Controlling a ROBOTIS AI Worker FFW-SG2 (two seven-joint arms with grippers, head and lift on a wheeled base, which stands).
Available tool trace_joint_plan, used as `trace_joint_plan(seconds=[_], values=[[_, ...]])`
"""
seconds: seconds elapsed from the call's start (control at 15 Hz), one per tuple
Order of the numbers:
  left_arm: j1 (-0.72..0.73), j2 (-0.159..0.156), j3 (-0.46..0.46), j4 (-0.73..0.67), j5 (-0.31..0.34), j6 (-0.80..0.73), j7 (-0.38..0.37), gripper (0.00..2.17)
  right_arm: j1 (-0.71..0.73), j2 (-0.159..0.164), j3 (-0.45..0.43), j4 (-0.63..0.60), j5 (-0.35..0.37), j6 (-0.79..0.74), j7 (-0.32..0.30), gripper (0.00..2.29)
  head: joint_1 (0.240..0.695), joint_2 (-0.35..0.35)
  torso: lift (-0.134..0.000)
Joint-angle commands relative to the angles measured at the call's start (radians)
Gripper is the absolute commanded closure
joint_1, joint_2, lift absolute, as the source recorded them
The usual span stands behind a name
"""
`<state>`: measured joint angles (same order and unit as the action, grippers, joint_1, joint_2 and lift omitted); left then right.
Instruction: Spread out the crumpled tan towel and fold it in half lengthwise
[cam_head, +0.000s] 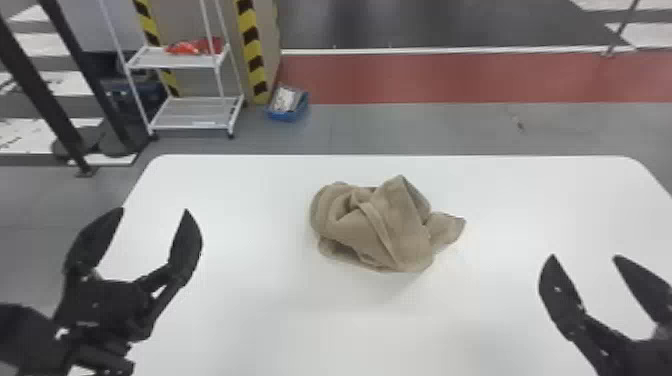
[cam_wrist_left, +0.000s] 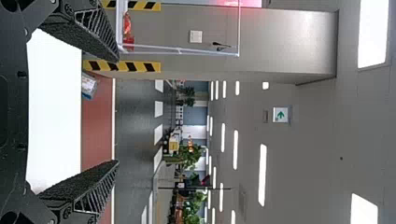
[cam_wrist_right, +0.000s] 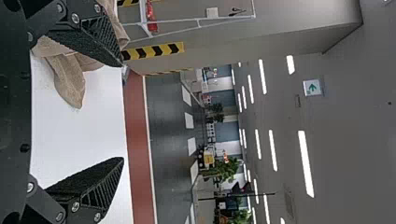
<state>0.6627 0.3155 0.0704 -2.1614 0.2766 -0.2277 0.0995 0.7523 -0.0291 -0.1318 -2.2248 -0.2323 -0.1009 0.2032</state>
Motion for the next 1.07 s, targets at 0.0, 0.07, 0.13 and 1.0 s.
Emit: trace_joint_plan(seconds=[0.0,0.07,0.13,1.0], values=[[0.000,0.000,-0.009,0.000,-0.010,0.000,-0.007,0.13,-0.008,0.000,-0.012,0.001,-0.004,-0.010,-0.013,0.19,0.695,0.055,-0.124],[0.000,0.002,-0.015,-0.002,-0.024,0.000,-0.011,0.13,-0.008,0.000,-0.023,-0.001,-0.013,-0.013,-0.025,0.19,0.695,0.051,-0.124],[0.000,0.000,-0.024,-0.002,-0.030,0.000,-0.011,0.13,-0.007,0.000,-0.038,-0.006,-0.022,-0.013,-0.027,0.19,0.695,0.042,-0.124],[-0.190,-0.029,-0.149,-0.002,-0.128,0.365,0.075,0.13,-0.056,-0.029,-0.089,0.039,-0.036,0.039,-0.005,0.19,0.695,-0.070,-0.124]])
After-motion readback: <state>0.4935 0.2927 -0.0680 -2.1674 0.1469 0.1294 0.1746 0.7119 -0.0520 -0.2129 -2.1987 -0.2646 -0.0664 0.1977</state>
